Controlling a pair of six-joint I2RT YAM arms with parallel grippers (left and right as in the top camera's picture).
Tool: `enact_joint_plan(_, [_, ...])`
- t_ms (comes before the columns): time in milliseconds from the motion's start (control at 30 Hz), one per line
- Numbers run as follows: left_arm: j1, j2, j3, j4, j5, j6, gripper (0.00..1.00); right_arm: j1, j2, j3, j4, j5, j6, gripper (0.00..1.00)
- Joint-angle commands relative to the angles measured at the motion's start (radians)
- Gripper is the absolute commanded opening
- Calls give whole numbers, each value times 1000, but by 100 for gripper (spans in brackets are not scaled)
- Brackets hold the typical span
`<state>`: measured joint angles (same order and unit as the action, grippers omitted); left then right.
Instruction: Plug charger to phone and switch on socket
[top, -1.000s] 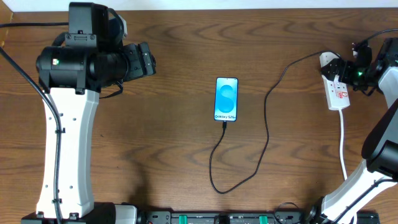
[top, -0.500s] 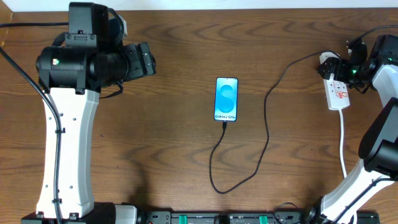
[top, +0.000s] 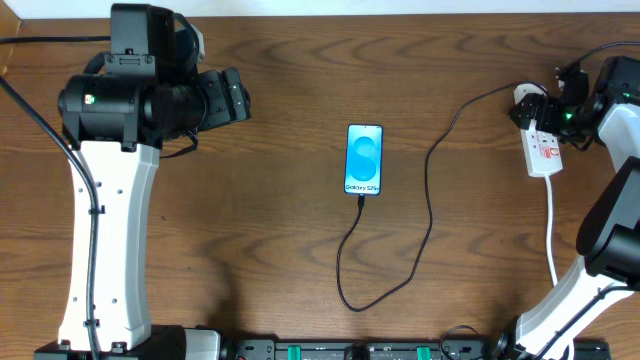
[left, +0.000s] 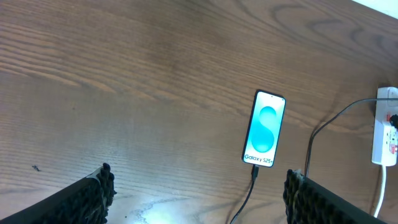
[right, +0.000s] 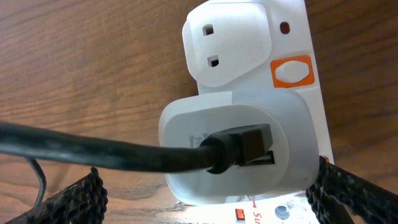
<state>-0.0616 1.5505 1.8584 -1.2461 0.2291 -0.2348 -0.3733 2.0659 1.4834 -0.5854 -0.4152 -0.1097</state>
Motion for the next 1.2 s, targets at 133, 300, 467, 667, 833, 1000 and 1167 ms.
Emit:
enact_joint_plan(133, [1,-2,2,0,-13,14,88,26,-5,-8,-18,-59,8,99])
enact_joint_plan(300, [1,-2,2,0,-13,14,88,26,-4,-13,-21,-58,7,99])
enact_joint_plan(467, [1,-2,2,0,-13,14,88,26,-4,-48,20,-58,8,99])
enact_joint_plan(667, [1,-2,2,0,-13,14,88,26,-4,-72,58,-59,8,99])
enact_joint_plan(833, [1,-2,2,0,-13,14,88,26,-4,-72,56,-70,27,99])
enact_joint_plan(1000, [1,-2,2,0,-13,14,88,26,-4,-72,43,-71,34,99])
enact_joint_plan(1167, [1,-2,2,0,-13,14,88,27,-4,-73,24,-96,46,99])
